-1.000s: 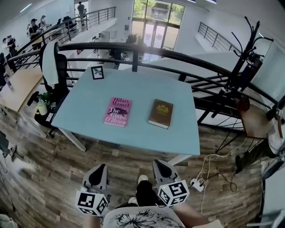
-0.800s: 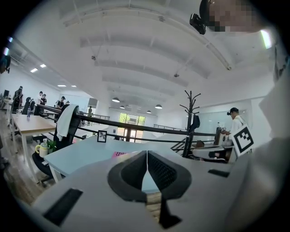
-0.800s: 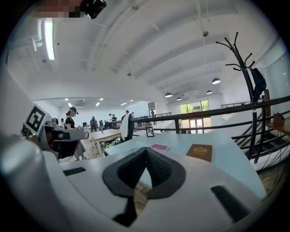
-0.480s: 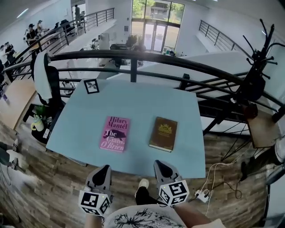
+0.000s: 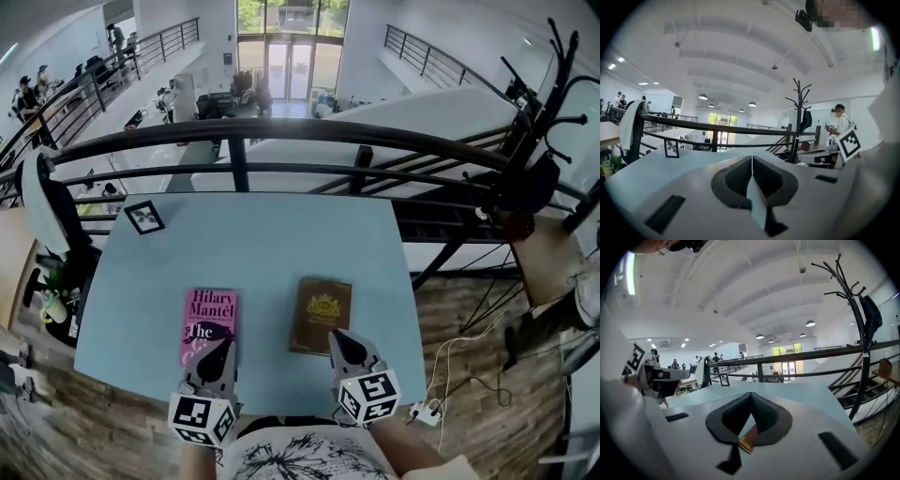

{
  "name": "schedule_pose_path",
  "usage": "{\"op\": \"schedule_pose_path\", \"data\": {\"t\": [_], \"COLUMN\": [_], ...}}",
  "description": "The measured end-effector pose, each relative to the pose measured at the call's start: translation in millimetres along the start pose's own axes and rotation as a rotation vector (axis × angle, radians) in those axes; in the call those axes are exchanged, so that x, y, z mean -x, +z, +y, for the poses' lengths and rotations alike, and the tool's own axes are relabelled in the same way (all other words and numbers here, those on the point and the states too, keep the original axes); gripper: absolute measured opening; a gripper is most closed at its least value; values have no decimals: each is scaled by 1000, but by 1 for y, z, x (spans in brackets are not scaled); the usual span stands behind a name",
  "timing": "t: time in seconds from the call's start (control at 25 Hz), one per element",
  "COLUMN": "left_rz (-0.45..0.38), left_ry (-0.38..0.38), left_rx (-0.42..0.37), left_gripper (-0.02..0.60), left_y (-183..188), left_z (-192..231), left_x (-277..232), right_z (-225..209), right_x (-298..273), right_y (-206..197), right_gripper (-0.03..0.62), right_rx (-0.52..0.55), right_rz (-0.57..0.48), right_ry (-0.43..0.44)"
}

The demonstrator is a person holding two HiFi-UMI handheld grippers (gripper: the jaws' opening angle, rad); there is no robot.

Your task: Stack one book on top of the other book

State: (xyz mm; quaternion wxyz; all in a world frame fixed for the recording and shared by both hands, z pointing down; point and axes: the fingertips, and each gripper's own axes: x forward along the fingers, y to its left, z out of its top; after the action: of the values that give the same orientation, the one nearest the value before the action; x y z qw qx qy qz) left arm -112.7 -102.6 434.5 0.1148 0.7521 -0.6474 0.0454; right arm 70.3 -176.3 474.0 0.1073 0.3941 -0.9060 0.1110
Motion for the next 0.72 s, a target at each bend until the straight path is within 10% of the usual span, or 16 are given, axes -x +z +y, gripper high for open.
{"op": "schedule_pose_path", "data": {"t": [0.72], "left_rz": [79], "left_ry": [-275], "left_rx": [10], "left_gripper": [12], "left_y": [-27], "left_z": [-34], "left_x": [-121], "right_z": [-66], "right_x": [-38], "right_y": [-77], "right_gripper": [42], "right_rx": [-71], "right_rz": [301], "right_ry": [-60]}}
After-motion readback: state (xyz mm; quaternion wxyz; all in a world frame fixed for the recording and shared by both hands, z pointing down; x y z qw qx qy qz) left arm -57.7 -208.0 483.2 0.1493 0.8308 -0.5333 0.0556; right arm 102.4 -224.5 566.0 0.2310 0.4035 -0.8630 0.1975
